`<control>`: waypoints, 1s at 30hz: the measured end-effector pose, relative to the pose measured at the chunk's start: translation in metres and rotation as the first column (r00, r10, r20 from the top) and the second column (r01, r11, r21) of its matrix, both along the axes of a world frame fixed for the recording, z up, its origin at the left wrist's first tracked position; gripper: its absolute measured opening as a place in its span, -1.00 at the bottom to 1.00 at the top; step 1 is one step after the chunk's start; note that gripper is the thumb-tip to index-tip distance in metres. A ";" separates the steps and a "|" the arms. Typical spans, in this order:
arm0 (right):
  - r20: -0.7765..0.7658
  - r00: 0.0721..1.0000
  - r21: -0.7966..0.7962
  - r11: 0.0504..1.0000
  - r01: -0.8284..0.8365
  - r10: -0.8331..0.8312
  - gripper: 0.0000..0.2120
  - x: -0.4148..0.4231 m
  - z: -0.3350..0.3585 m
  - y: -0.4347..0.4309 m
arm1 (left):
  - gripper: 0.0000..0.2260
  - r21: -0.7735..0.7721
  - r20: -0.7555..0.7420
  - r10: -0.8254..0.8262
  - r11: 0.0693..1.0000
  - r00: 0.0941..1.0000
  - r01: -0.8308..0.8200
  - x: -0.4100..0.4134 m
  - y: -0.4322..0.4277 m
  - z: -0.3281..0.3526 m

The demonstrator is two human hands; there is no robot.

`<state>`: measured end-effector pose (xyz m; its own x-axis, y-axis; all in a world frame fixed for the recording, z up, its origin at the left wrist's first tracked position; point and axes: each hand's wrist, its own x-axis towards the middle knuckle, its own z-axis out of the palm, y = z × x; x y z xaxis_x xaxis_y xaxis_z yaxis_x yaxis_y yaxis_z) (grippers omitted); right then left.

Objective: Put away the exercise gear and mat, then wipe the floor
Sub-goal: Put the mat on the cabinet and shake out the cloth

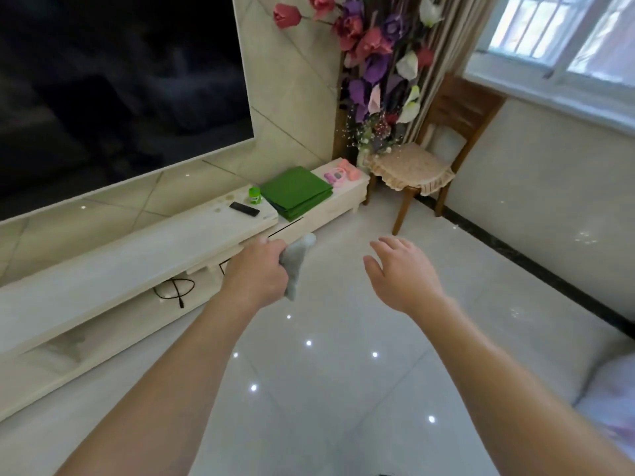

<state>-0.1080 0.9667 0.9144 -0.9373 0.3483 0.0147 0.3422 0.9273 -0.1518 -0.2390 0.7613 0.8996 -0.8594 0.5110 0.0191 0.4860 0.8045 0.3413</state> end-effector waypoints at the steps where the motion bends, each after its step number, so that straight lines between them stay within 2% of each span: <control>1: 0.001 1.000 -0.007 1.000 0.020 -0.020 -0.55 0.008 0.001 0.011 | -0.79 0.004 0.000 -0.022 1.000 1.000 0.022 0.004 0.014 0.001; 7: 0.005 0.989 -0.036 0.989 0.145 -0.144 -0.54 0.061 0.007 0.087 | -0.87 0.044 -0.017 -0.137 0.989 0.990 0.138 0.031 0.104 0.005; 17: -0.010 0.957 -0.004 0.957 0.291 -0.291 -0.59 0.152 0.010 0.215 | -0.79 0.062 -0.020 -0.277 0.959 0.961 0.278 0.092 0.257 0.010; 25: -0.076 0.891 -0.073 0.894 0.442 -0.447 -0.63 0.189 0.003 0.286 | -0.78 0.060 -0.012 -0.410 0.910 0.912 0.410 0.119 0.344 0.022; 30: -0.086 0.840 -0.063 0.845 0.531 -0.535 -0.64 0.196 -0.002 0.327 | -0.78 0.079 0.003 -0.505 0.860 0.863 0.503 0.114 0.402 0.025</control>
<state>0.0885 1.2941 0.9127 -0.6010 0.7958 0.0738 0.7642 0.5992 -0.2386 -0.1252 1.1632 0.9250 -0.4853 0.8725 0.0569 0.8099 0.4240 0.4054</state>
